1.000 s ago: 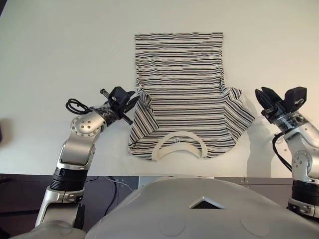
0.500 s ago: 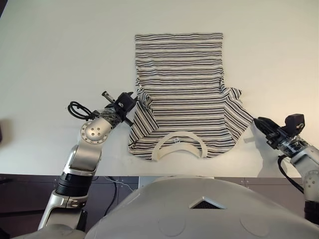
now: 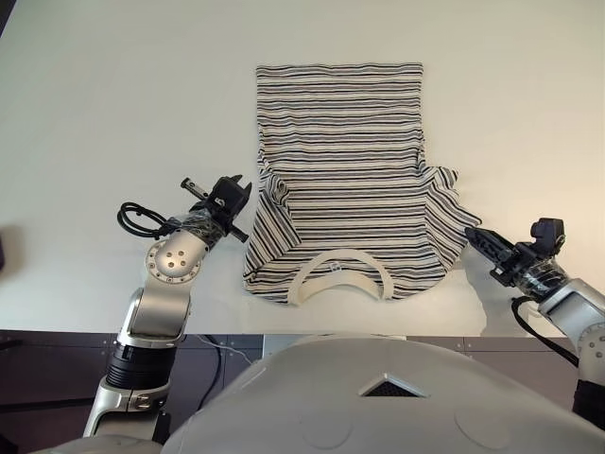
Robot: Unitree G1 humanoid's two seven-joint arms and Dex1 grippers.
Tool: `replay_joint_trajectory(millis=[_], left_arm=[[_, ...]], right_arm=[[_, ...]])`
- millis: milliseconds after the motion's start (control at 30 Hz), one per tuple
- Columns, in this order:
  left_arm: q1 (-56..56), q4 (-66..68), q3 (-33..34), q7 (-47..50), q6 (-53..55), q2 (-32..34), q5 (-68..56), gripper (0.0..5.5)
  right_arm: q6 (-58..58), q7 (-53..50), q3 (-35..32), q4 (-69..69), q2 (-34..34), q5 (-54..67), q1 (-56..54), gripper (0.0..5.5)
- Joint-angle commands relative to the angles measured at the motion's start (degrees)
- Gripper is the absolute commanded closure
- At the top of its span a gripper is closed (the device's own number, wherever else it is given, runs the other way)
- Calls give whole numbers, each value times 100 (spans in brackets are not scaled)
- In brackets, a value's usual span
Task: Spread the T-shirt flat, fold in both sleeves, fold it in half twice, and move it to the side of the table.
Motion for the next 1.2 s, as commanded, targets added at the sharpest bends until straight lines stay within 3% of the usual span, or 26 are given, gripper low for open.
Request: replay_joint_trajectory(millis=[33,233,400,767,967,1200], left_arm=[[6,-108,70,-39,114,-3,4,463],[31,-127,60,-41,144,-13,15,463],[28,-148,76,-48,173,-1,16,457],[22,-306,588,-131,288,120,-111,457],[-11,-412,462,-224,327,118,-25,457],[-232,-342,314,-415,286,203,47,457]], right_arm=[[-51,-143,-77,47,42,-16,-112,448],[-209,-224,-56,174,49,-135,-197,448],[-239,-184,3,101,55,-110,-163,536],[-576,46,120,-578,-215,-143,-447,539],[-353,16,887,-1604,-301,-117,-427,539],[-363,-66,1978,-1739,-487,-787,-465,539]])
